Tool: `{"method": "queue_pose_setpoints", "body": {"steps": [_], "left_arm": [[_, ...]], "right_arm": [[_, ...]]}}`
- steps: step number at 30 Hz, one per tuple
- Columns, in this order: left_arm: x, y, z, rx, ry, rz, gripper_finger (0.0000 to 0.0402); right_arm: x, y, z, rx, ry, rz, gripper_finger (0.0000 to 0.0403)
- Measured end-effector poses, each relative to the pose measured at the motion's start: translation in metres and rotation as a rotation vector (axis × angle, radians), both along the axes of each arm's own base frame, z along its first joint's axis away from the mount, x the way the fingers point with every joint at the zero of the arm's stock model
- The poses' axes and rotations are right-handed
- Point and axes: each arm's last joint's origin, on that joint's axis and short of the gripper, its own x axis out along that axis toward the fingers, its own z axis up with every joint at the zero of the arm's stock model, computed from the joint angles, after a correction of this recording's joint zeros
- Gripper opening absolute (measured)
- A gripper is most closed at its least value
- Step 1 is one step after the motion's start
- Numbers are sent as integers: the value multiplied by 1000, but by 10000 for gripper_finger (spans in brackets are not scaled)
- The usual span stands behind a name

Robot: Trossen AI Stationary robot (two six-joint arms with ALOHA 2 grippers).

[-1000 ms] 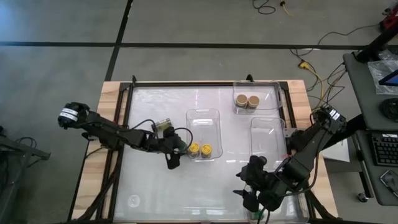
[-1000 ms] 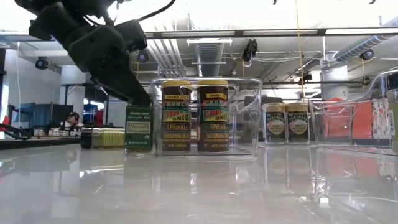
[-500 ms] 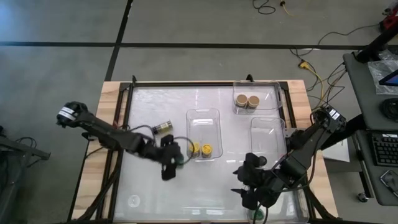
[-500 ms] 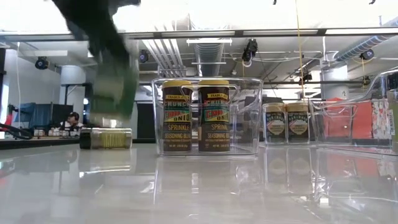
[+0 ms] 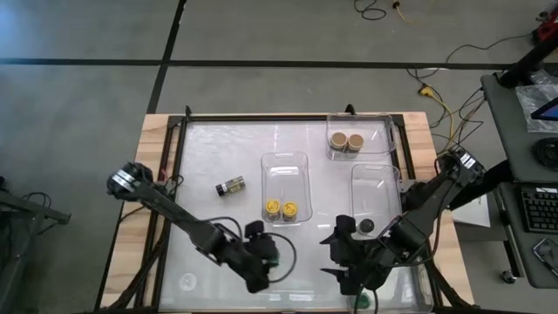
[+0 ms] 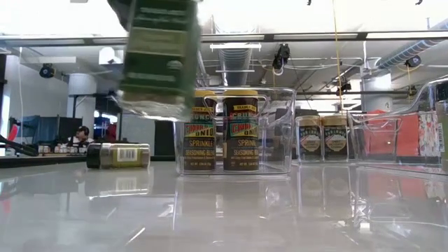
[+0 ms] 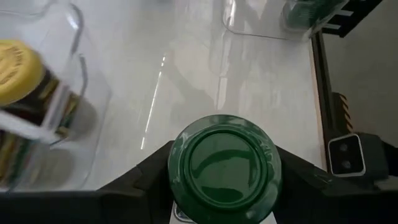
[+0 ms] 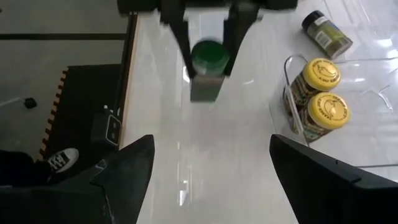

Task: Sort spices by type
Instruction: Put the green seasoning bottle into the bottom transparent bin

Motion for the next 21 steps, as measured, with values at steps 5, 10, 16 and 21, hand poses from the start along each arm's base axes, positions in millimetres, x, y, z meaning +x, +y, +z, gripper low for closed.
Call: {"method": "queue_pose_setpoints", "body": {"steps": [5,10,16,21], "left_arm": [[16,-11,-11,4,11,3,181],[28,-9,-25,-2,2,16,181],[46,0,-23,32,-15,19,181],[55,-6,-35,22,13,-16,181]], "right_arm": [[-8,6,3,14,-6,24,307],[-12,19,-4,36,7,30,317],[3,35,-23,46,3,22,330],[6,40,-31,91,18,-26,321]]}}
